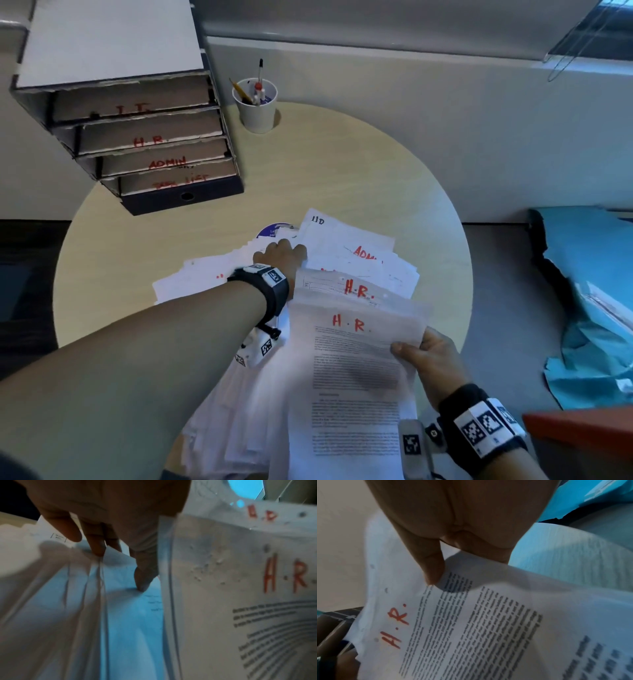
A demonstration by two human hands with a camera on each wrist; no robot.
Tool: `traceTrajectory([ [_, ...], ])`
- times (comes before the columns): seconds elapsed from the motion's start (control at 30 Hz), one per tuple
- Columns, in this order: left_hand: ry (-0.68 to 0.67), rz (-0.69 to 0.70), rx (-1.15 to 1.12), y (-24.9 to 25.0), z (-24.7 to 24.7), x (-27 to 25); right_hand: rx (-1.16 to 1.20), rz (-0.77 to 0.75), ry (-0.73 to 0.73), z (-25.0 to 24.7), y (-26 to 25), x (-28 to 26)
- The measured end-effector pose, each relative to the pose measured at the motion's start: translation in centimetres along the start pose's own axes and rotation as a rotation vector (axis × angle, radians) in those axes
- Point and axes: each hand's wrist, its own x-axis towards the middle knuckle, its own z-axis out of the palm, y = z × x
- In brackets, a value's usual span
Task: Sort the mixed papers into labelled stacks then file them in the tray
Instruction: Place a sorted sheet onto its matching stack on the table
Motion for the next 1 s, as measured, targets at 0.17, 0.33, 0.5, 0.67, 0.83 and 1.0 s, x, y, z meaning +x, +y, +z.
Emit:
traceTrajectory([
  [0.17, -0.029, 0.041, -0.243, -0.4, -0.7, -0.3, -0.004, -0.018, -0.008, 0.0, 0.5, 0.3],
  [0.33, 0.113, 0.214, -0.338, -1.5, -1.9, -3.8, -0.056, -0.021, -0.052, -1.0, 1.0, 0.4],
  [0.5, 0.122, 0.541, -0.364, -2.3, -1.6, -8.7, -0.105, -0.090, -0.030, -0.6, 0.3, 0.1],
  [0.67, -0.071, 0.270, -0.857, -2.5, -1.9, -8.1, -0.096, -0.093, 0.043, -0.3, 0.5, 0.1],
  [0.83, -0.004, 0.162, -0.209, -1.6, -1.4, -1.8, 0.122, -0.094, -0.005, 0.1, 0.0, -0.5],
  [1.0, -0.042, 0.034, 0.036, 0.6, -1.4, 0.1, 0.125, -0.094, -0.005, 0.3, -0.3, -0.4],
])
